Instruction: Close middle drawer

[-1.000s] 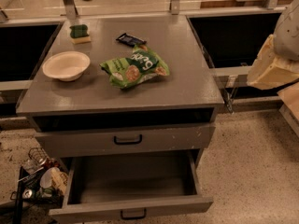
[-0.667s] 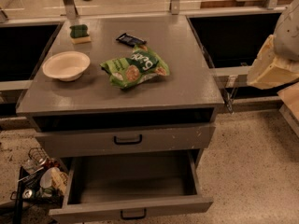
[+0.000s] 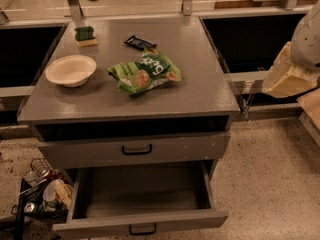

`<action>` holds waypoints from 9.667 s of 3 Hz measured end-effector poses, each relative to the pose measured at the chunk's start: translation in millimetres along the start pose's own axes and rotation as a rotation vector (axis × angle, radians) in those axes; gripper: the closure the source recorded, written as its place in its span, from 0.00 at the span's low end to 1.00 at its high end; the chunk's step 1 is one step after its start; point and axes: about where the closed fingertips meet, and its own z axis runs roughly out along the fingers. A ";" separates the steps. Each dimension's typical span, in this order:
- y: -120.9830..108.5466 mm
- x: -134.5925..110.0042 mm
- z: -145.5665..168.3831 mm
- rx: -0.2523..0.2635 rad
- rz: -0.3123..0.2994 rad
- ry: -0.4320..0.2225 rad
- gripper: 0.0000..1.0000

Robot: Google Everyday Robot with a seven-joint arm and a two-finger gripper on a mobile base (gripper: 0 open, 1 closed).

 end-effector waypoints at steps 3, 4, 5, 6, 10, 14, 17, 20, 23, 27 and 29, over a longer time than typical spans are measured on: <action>12.7 46.0 89.5 -0.133 0.132 -0.027 1.00; 23.9 60.1 129.4 -0.235 0.138 0.025 1.00; 24.0 60.1 129.4 -0.235 0.138 0.025 1.00; 50.3 62.2 139.7 -0.234 0.151 -0.033 1.00; 226.9 76.4 161.5 -0.476 0.048 -0.132 1.00; 241.9 108.2 291.7 -0.611 0.199 -0.118 1.00; 248.3 131.5 344.3 -0.667 0.262 -0.089 1.00; 291.7 152.7 458.5 -0.733 0.324 -0.136 1.00; 271.8 150.8 474.7 -0.716 0.405 -0.263 1.00; 233.4 135.8 487.2 -0.695 0.436 -0.363 1.00; 229.3 130.3 490.1 -0.709 0.435 -0.386 0.84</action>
Offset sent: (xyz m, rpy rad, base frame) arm 0.0109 -0.0280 -0.1056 0.1122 0.1152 -0.1136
